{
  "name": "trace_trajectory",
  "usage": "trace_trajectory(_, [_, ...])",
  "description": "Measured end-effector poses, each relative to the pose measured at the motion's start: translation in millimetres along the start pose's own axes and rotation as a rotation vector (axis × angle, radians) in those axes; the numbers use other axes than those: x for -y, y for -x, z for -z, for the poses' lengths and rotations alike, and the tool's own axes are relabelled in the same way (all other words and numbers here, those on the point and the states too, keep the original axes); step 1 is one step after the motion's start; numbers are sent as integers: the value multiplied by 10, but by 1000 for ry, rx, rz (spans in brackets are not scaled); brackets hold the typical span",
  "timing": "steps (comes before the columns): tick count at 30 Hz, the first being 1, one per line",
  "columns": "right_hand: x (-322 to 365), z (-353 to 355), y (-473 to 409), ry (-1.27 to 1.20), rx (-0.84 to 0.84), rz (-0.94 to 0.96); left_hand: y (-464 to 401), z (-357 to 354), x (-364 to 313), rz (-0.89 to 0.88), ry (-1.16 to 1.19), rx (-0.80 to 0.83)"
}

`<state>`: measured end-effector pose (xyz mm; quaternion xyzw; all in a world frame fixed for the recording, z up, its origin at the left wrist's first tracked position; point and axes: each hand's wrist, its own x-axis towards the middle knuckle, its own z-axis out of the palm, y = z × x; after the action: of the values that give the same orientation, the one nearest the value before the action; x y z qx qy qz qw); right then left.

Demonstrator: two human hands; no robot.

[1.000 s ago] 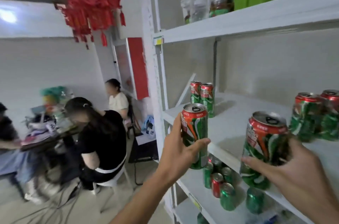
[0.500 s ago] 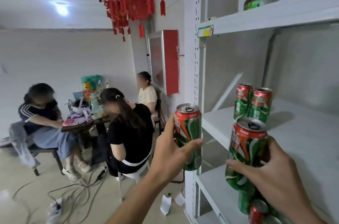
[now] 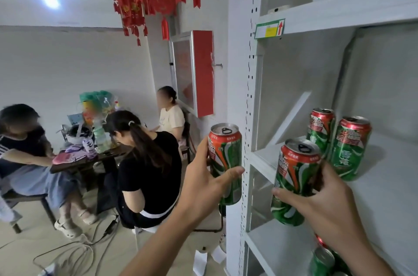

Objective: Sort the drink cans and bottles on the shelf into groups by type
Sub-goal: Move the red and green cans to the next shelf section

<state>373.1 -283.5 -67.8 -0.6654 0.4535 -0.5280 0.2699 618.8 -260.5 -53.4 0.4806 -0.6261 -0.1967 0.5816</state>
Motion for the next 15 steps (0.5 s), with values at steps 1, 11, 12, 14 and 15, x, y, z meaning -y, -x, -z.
trace_trajectory(1, [-18,-31,-44,0,-3,-1,-59,-12,39,-2,6,3])
trace_trajectory(11, [-260,-216,-605,11,-36,12,-631,-208,368,-24,35,35])
trace_trajectory(12, [-281,-239,-657,16,-37,9,-685,-215,410,-19,40,36])
trace_trajectory(14, [-311,-295,-758,23,-49,-1,-803,-214,484,-9,52,43])
trace_trajectory(15, [-320,-325,-805,22,-58,-7,-864,-209,513,-4,60,54])
